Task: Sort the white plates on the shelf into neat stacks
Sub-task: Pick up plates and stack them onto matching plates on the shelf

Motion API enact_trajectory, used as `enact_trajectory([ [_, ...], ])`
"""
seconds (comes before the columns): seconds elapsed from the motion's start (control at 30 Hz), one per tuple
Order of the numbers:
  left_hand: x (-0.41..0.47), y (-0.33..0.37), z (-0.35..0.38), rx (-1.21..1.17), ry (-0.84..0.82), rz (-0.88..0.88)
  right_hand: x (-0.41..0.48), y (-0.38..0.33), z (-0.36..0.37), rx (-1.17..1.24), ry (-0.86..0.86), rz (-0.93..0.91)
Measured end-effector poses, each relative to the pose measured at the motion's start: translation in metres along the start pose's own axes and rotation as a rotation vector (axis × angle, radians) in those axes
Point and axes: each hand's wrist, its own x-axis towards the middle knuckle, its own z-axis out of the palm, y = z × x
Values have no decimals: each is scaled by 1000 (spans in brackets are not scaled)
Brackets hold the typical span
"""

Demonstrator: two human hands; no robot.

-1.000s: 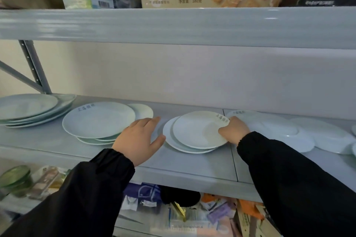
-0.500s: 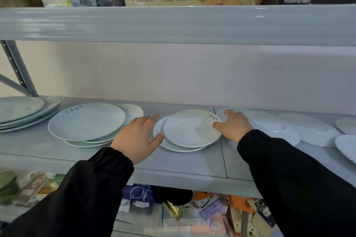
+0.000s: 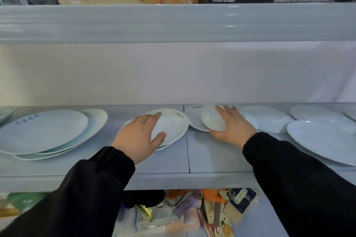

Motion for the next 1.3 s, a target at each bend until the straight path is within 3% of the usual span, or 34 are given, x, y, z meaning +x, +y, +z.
enact_trajectory([
  [0.5, 78, 148, 74, -73, -134, 345, -80, 110, -48, -17, 0, 50],
  [0.73, 103, 192, 101, 122, -281, 306, -101, 130, -54, 4, -3, 32],
  [0.9, 108, 199, 103, 245, -198, 329, -104, 137, -57, 17, -2, 34],
  [1.03, 109, 197, 90, 336, 4, 303, -105, 135, -59, 23, -5, 35],
  [1.1, 111, 191, 72, 302, 101, 256, -104, 132, -60, 36, -2, 37],
  [1.3, 109, 170, 26, 58, 190, 73, -100, 116, -62, 40, -12, 17],
])
